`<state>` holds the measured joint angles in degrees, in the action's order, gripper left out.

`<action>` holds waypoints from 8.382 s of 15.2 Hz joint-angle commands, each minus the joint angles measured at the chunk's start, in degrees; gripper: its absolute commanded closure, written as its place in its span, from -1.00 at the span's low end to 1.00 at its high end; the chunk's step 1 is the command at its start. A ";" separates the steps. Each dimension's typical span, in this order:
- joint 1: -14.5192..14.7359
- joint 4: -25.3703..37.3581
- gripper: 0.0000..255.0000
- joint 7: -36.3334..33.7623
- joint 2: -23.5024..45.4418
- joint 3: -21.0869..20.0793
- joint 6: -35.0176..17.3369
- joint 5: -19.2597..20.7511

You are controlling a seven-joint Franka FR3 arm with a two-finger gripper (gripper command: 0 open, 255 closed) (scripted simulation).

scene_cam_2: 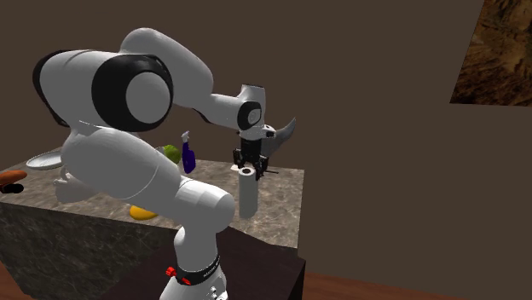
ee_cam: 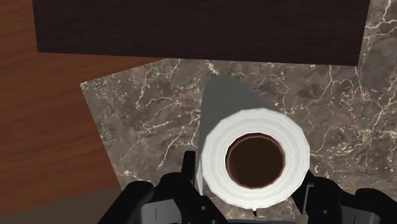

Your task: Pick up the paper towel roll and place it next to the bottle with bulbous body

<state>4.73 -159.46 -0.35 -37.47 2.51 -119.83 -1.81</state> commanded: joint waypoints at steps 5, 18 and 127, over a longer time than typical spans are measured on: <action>-0.02 3.36 1.00 -0.35 -2.27 -0.16 5.66 0.05; -0.02 12.09 1.00 -0.86 -4.51 -0.33 16.62 0.11; 10.43 40.37 1.00 -35.62 43.39 -25.92 -4.70 0.04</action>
<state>15.14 -118.88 -35.89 5.33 -23.45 -123.74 -2.03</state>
